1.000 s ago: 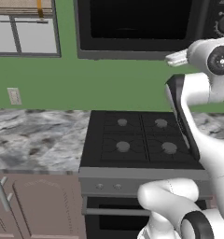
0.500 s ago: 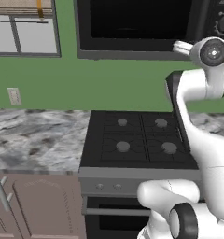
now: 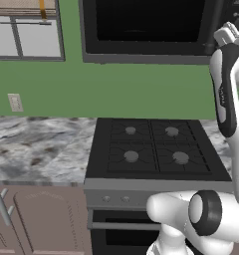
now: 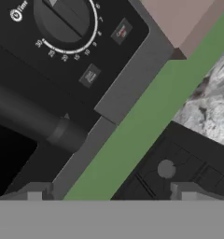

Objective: Place the tupperware containing the shrimp and eggplant meal in the microwave. Close the microwave door and press the start button to reheat the meal.

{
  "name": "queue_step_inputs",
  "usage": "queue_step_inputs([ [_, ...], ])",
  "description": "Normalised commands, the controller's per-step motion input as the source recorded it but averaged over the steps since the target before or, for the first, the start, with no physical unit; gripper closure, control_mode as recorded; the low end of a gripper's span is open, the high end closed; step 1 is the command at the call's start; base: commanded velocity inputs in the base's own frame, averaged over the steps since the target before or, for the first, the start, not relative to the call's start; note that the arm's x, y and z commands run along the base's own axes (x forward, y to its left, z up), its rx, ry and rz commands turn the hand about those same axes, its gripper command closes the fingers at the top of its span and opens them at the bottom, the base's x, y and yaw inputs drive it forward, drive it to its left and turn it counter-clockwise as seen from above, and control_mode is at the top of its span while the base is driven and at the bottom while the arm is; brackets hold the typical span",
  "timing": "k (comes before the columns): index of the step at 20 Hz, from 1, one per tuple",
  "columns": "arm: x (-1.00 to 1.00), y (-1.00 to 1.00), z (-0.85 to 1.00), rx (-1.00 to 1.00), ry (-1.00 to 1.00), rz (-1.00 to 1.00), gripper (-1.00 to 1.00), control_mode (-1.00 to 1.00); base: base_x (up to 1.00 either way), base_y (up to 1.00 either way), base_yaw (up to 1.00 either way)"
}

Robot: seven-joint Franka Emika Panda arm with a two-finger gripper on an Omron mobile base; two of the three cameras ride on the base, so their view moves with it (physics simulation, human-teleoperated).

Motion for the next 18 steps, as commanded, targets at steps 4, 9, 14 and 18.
queue_step_inputs([
  [4,-0.08,-0.05,0.00,0.20,-0.34,0.00,-1.00,-1.00,0.00,0.00,0.00],
  [9,0.00,0.00,0.00,0.15,-0.29,0.00,1.00,-1.00,0.00,0.00,0.00],
  [14,0.00,-0.12,0.00,0.14,-0.12,0.00,1.00,-1.00,0.00,0.00,0.00],
  [18,0.00,-0.14,0.00,0.08,0.00,0.00,1.00,-1.00,0.00,0.00,0.00],
])
